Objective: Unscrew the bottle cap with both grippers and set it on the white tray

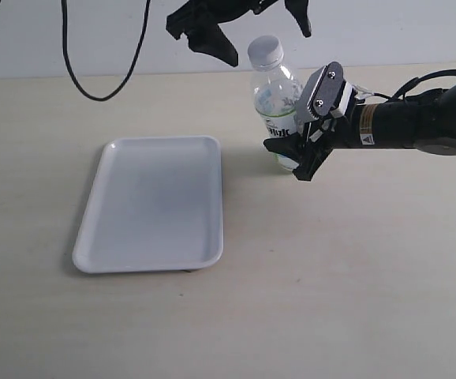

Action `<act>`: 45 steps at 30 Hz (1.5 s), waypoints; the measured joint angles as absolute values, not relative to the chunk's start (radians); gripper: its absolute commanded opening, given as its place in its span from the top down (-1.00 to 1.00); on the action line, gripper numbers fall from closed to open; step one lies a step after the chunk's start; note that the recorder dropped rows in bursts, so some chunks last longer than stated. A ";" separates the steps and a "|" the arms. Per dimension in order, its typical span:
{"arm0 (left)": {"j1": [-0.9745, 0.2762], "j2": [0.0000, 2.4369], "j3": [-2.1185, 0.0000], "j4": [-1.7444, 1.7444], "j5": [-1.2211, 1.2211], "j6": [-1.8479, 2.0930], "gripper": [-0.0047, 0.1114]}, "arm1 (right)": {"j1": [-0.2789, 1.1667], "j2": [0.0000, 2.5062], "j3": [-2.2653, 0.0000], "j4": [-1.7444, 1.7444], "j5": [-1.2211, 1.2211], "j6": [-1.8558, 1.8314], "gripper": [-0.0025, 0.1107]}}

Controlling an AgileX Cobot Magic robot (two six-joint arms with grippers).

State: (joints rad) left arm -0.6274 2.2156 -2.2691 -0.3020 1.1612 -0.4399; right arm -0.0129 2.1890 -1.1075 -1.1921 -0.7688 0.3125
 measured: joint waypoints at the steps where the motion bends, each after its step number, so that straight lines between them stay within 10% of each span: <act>1: -0.627 2.216 -2.269 -0.291 1.156 -0.403 -0.62 | -0.013 2.189 -1.107 -1.192 -0.769 0.313 0.96; 18: -0.627 2.198 -2.269 -0.228 1.142 0.352 -0.62 | -0.013 2.189 -1.107 -1.192 -0.758 0.323 0.96; 25: -0.627 2.198 -2.269 -0.263 1.149 0.418 -0.59 | -0.013 2.189 -1.107 -1.190 -0.754 0.328 0.96; 30: -0.627 2.201 -2.269 -0.300 1.152 0.436 -0.22 | -0.013 2.189 -1.107 -1.190 -0.754 0.328 0.96; 45: -0.627 2.226 -2.269 -0.304 1.154 0.436 -0.19 | -0.013 2.189 -1.107 -1.181 -0.754 0.347 0.96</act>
State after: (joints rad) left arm -0.6274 2.2261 -2.2691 -0.3036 1.1545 0.4360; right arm -0.0129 2.1890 -1.1075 -1.1814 -0.7538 0.3466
